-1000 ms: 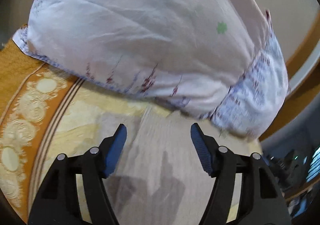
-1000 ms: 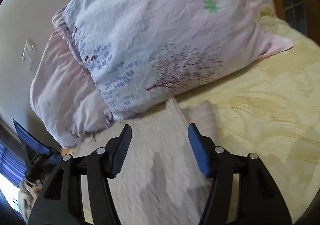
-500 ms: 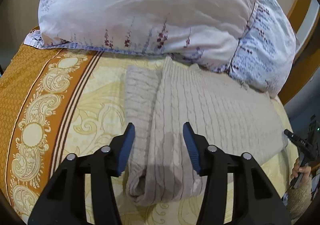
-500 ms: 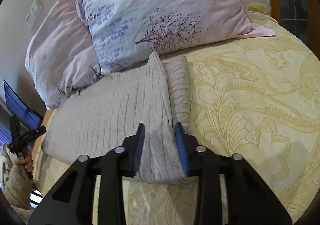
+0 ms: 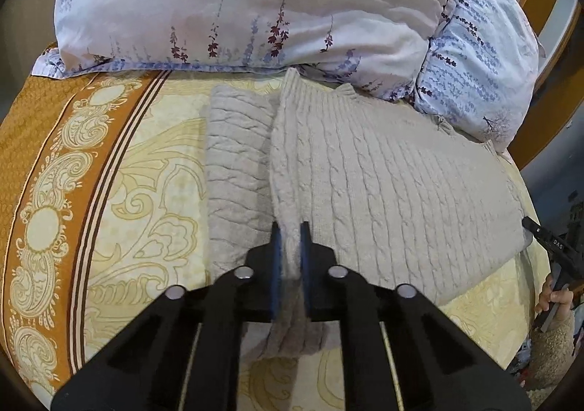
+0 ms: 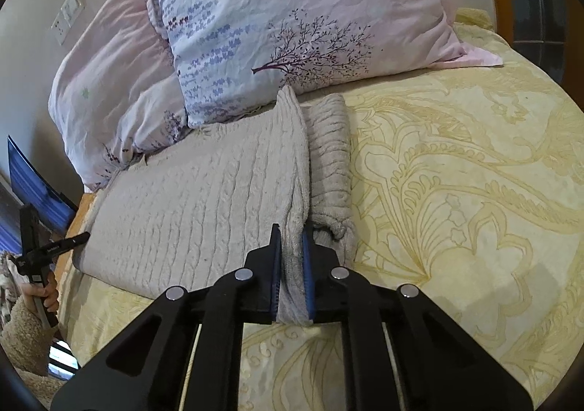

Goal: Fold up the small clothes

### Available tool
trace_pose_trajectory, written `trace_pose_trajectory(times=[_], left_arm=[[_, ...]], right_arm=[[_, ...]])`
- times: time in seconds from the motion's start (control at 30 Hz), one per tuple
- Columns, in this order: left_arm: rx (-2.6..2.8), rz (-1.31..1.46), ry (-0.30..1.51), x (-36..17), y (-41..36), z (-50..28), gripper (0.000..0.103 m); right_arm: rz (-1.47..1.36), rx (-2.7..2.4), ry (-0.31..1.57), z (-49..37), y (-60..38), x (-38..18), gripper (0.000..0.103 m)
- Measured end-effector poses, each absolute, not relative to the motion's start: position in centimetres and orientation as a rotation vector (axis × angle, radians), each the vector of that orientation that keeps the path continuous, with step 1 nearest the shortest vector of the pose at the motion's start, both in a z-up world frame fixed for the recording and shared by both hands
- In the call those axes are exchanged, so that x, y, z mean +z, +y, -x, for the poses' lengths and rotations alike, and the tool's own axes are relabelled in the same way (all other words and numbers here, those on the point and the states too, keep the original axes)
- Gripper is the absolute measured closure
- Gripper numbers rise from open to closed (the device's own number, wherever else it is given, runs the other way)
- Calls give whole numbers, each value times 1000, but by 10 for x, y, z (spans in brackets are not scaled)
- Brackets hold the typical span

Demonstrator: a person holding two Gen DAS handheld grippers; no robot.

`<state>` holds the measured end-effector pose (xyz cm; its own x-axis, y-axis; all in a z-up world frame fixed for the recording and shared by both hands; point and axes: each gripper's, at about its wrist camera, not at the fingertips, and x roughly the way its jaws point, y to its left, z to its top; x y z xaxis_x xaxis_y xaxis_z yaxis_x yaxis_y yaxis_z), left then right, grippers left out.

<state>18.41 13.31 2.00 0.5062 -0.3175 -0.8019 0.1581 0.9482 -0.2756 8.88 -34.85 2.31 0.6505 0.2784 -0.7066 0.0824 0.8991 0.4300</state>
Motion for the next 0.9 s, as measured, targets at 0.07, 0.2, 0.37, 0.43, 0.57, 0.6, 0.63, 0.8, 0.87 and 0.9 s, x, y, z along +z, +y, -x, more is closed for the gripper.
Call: trace_pose_trajectory(times=[0.07, 0.2, 0.37, 0.43, 0.57, 0.6, 0.63, 0.8, 0.87, 0.9], left_arm=[[-295, 177, 1002, 22, 135, -182, 95], [-303, 172, 1001, 23, 139, -178, 96], [-300, 208, 998, 20, 143, -179, 93], [-304, 233, 987, 22, 146, -177, 87], [-294, 253, 920, 39, 151, -169, 70], [-298, 251, 902, 44, 150, -167, 66], [-304, 243, 888, 48, 147, -166, 63], [-353, 138, 877, 58, 107, -169, 52], [-358, 111, 890, 53, 97, -170, 51], [-359, 101, 897, 51, 93, -171, 49]], right_arm=[[-470, 110, 862, -83, -350, 24, 93], [-473, 92, 877, -78, -350, 23, 93], [-424, 28, 917, -86, -345, 17, 91], [-427, 7, 902, -88, -345, 22, 83], [-389, -42, 827, -91, -341, 42, 58], [-383, -18, 818, -94, -337, 46, 58], [-368, 18, 818, -101, -328, 50, 57], [-273, 117, 867, -132, -282, 50, 47], [-247, 135, 889, -142, -268, 45, 47], [-245, 140, 901, -148, -262, 43, 47]])
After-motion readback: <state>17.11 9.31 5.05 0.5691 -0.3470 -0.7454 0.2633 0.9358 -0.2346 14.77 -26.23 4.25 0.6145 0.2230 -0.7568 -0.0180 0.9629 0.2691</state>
